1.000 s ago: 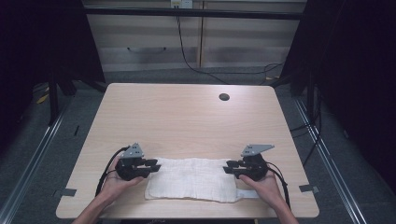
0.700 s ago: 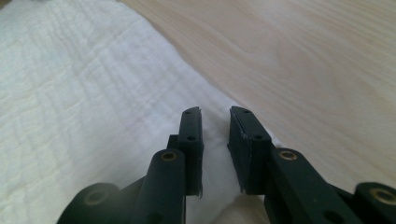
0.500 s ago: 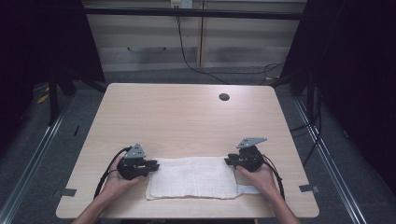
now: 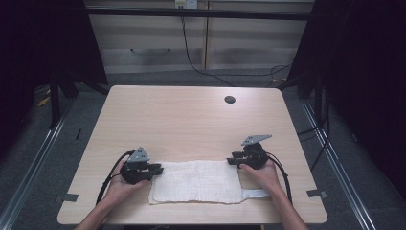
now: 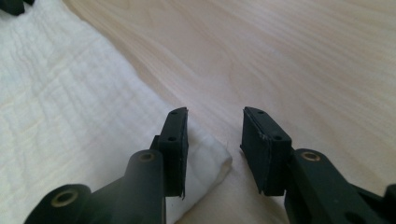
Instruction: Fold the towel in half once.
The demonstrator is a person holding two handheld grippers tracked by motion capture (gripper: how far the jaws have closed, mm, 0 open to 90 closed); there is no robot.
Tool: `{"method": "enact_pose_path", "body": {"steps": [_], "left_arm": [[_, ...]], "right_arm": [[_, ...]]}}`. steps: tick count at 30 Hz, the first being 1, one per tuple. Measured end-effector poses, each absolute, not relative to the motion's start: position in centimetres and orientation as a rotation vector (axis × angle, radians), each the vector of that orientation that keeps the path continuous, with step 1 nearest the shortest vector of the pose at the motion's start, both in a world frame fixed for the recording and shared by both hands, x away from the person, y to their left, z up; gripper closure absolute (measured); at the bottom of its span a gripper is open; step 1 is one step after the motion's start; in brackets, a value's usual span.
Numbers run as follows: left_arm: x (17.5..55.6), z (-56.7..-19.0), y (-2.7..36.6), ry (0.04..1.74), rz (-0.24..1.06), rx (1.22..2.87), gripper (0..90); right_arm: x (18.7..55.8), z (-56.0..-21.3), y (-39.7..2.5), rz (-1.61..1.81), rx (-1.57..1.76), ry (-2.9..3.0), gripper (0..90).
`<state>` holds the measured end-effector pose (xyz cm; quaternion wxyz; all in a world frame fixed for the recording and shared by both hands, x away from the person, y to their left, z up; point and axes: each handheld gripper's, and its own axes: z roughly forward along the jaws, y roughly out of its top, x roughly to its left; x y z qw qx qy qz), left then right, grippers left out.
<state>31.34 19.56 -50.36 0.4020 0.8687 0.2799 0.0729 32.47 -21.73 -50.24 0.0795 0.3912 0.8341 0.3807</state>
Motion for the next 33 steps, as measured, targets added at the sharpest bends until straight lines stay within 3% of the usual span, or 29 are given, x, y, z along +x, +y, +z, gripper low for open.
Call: {"method": "enact_pose_path", "body": {"steps": [3,10,25,28,33], "left_arm": [[31.3,-50.4,19.5,0.709,0.182,2.192,73.9],[31.2,-50.4,19.5,0.709,0.185,2.193,73.1],[33.1,-49.3,22.5,0.848,0.146,2.063,58.7],[34.1,-49.4,21.8,0.846,0.175,2.117,54.7],[34.9,-49.8,20.3,0.820,0.104,2.145,54.3]], "right_arm": [[32.3,-50.2,-21.6,1.129,1.153,2.517,66.8],[32.0,-50.2,-22.0,1.179,1.161,2.527,86.8],[32.1,-49.5,-21.7,1.217,1.158,2.490,87.8],[32.2,-49.5,-21.7,1.222,1.161,2.485,87.8],[32.2,-49.5,-21.7,1.224,1.171,2.483,87.7]]}}
